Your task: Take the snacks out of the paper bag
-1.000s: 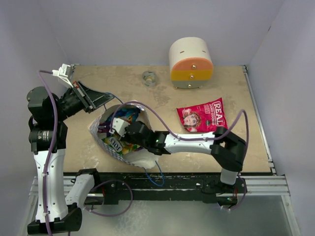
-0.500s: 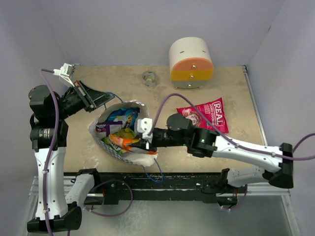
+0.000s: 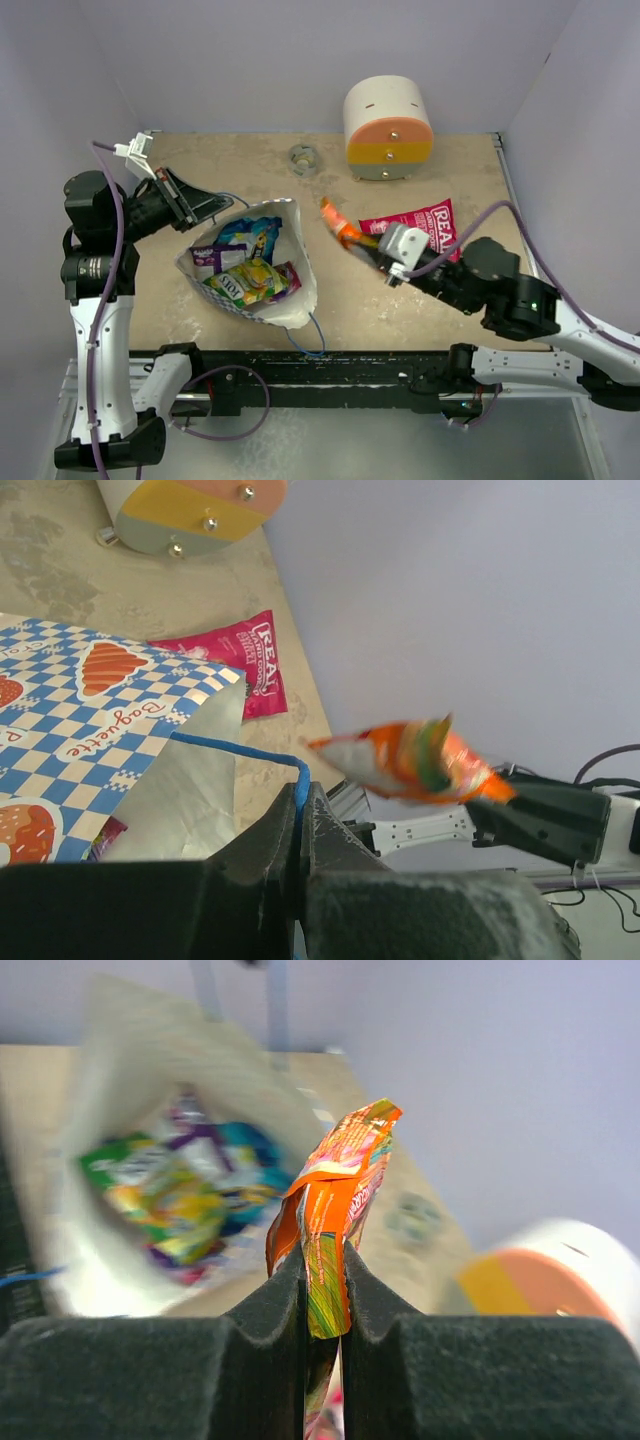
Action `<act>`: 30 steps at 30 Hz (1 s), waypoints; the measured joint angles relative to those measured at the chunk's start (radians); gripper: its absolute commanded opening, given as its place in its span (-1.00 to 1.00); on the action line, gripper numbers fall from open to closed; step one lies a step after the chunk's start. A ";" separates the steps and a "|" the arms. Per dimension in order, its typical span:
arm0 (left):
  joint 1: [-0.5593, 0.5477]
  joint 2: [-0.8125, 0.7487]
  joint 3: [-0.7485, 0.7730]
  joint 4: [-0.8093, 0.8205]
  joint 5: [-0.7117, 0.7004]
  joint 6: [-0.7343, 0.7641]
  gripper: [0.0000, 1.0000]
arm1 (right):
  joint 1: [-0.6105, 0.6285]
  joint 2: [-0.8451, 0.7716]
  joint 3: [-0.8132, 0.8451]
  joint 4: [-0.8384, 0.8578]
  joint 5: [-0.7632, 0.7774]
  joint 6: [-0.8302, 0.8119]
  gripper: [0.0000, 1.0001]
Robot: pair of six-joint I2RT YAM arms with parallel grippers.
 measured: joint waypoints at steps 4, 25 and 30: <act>0.000 0.024 0.030 -0.051 -0.006 0.039 -1.00 | -0.005 -0.096 -0.082 0.105 0.271 -0.143 -1.00; -0.006 0.082 0.091 -0.096 0.004 0.075 -1.00 | -0.686 0.283 -0.454 0.427 0.187 -0.512 -1.00; -0.010 0.090 0.109 -0.097 0.006 0.077 -1.00 | -0.750 0.433 -0.454 0.469 0.137 -0.616 -1.00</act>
